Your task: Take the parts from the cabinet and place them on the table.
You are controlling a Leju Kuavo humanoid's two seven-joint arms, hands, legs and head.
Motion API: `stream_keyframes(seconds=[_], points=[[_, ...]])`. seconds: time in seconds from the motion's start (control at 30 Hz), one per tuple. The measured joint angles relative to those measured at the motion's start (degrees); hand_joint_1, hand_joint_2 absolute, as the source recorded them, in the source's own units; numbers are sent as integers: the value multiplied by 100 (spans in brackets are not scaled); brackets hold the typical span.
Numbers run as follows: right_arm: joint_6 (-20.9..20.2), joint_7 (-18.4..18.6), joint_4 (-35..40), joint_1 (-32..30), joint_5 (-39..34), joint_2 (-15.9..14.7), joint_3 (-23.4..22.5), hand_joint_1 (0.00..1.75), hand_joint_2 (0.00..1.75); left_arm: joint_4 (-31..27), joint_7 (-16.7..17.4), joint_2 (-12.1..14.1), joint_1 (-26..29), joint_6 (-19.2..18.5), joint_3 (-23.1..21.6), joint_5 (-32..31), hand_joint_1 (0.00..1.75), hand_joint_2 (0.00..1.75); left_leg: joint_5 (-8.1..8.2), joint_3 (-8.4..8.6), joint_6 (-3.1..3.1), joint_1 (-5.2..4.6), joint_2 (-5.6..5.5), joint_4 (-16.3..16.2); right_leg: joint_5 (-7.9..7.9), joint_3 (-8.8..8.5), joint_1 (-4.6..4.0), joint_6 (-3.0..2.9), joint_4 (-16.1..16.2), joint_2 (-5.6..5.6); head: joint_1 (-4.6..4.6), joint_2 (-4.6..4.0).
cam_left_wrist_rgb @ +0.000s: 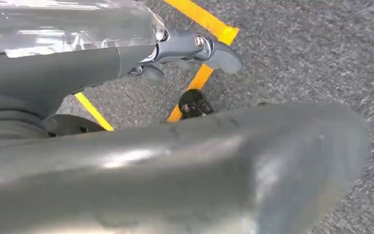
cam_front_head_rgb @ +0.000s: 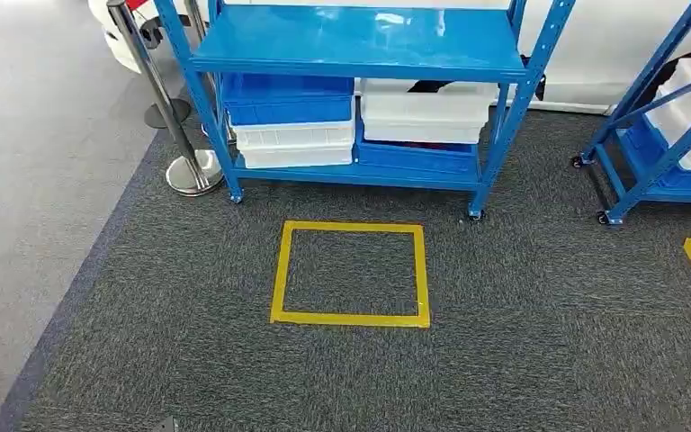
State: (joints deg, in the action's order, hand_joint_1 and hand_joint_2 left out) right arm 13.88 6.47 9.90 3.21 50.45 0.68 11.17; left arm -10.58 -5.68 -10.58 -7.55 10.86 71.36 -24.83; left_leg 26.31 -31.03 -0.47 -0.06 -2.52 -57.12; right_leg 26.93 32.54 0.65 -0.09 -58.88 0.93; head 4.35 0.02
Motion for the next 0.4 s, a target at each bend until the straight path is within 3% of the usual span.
stream_keyframes(seconds=[0.03, 0.07, 0.1, 0.17, 0.2, 0.23, 0.27, 0.3, 0.33, 0.37, 0.4], points=[[0, 0, 0, 3, 2, 2, 0, 0, 0, 0, 0, 0, 1, 0, 2, 27, 0, 0, 19, -11, -32, -9, -8, -15, -25, -13, 30, -42, 47, -30, 0, 0], [0, 0, 0, 6, 11, 4, 2, 0, 0, 0, 2, 0, 9, 0, 2, 29, 0, 0, 97, -27, -56, 16, 60, -124, -40, -25, 44, -86, 68, -76, 0, 0], [-2, 0, 0, -4, 18, 4, 0, 0, 0, 0, 0, 0, 7, 0, 2, 29, 0, 0, 317, -173, -82, 15, 125, -434, -34, -20, 45, -119, 70, -101, 0, 0], [-18, 9, 0, -13, 46, 4, 0, 0, 0, 0, 2, 0, 11, 0, 2, 35, 0, 0, 782, -601, -141, 41, 165, -1354, -26, -12, 35, -133, 67, -164, 0, 0], [-37, 22, 0, -12, 61, 0, 0, 0, 0, 0, 0, 0, 25, 0, 2, 35, 0, 0, 902, -783, -161, 51, 172, -1746, -23, -11, 28, -137, 63, -193, 2, -2], [-50, 33, 0, -9, 79, 0, 2, 0, 0, 0, 0, 0, 42, 0, 2, 37, 0, 0, 890, -850, -172, 63, 180, -1885, -22, -14, 24, -138, 61, -214, 2, 0], [-66, 39, 0, -2, 92, 0, 4, 0, 0, 0, -2, 0, 62, 0, 4, 37, 0, 0, 743, -779, -169, 68, 192, -1730, -16, -20, 19, -134, 59, -233, 0, 0], [-81, 50, 0, 5, 98, 4, 7, 0, 0, 0, -11, 0, 72, 0, 6, 39, 0, 0, 497, -576, -152, 67, 212, -1313, -11, -32, 18, -127, 56, -252, 2, 0], [-83, 55, 0, 13, 103, 11, 7, 0, 0, 0, -15, 0, 73, 0, 7, 40, 0, 0, 241, -312, -127, 67, 241, -781, -3, -48, 18, -117, 56, -270, 2, 0], [-83, 55, 0, 19, 103, 17, 7, 0, 0, 0, -20, 0, 67, -2, 7, 40, 0, 0, 23, -27, -76, 55, 350, -225, 4, -65, 11, -105, 56, -294, 0, 0], [-79, 57, 0, 19, 103, 24, 7, 0, 0, 0, -24, 0, 55, -4, 7, 42, 0, 0, 88, 40, -35, 2, 434, -26, 21, -66, -28, -69, 34, -316, 0, 0]])
